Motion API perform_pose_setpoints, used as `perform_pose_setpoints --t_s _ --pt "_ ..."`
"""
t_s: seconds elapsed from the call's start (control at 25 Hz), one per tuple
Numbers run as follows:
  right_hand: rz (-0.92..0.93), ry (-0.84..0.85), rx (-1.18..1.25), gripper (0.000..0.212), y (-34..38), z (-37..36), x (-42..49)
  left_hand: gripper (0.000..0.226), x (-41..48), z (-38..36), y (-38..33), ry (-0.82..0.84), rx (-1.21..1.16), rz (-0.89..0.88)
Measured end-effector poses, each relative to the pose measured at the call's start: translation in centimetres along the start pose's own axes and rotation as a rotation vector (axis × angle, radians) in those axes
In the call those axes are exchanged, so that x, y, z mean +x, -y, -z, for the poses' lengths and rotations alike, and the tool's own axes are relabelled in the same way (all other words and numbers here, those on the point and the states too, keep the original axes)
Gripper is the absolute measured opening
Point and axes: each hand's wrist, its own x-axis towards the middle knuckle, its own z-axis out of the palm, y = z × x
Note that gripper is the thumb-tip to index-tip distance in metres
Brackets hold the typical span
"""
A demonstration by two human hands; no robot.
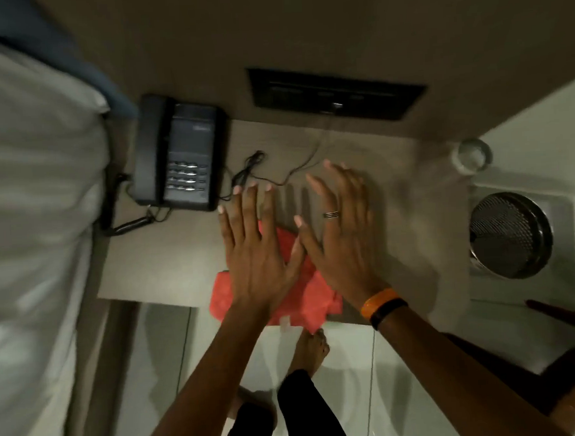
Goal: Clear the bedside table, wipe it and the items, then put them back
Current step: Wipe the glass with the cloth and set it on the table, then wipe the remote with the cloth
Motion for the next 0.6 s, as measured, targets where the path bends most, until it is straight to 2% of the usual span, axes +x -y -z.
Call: perform_pose_setpoints --t_s 0.16,0.32,0.44,0.6 --pt "0.333 0.218 -0.063 0.060 13.3 -3.6 2.0 0.075 -4.9 8.9 9.7 -0.191 0.134 0.312" --pt "0.619 0.308 0.023 0.062 28.1 -6.5 1.7 0.075 -11.6 17.8 19.4 -0.339 0.190 0.550" --pt "0.781 0.345 0.178 0.058 38.8 -7.8 -0.9 0.069 -16.8 23.5 24.8 -0.446 0.211 0.689" --pt "0.890 0.432 0.363 0.055 50.3 -9.6 -6.2 0.066 -24.8 28.9 31.0 -0.577 0.283 0.915"
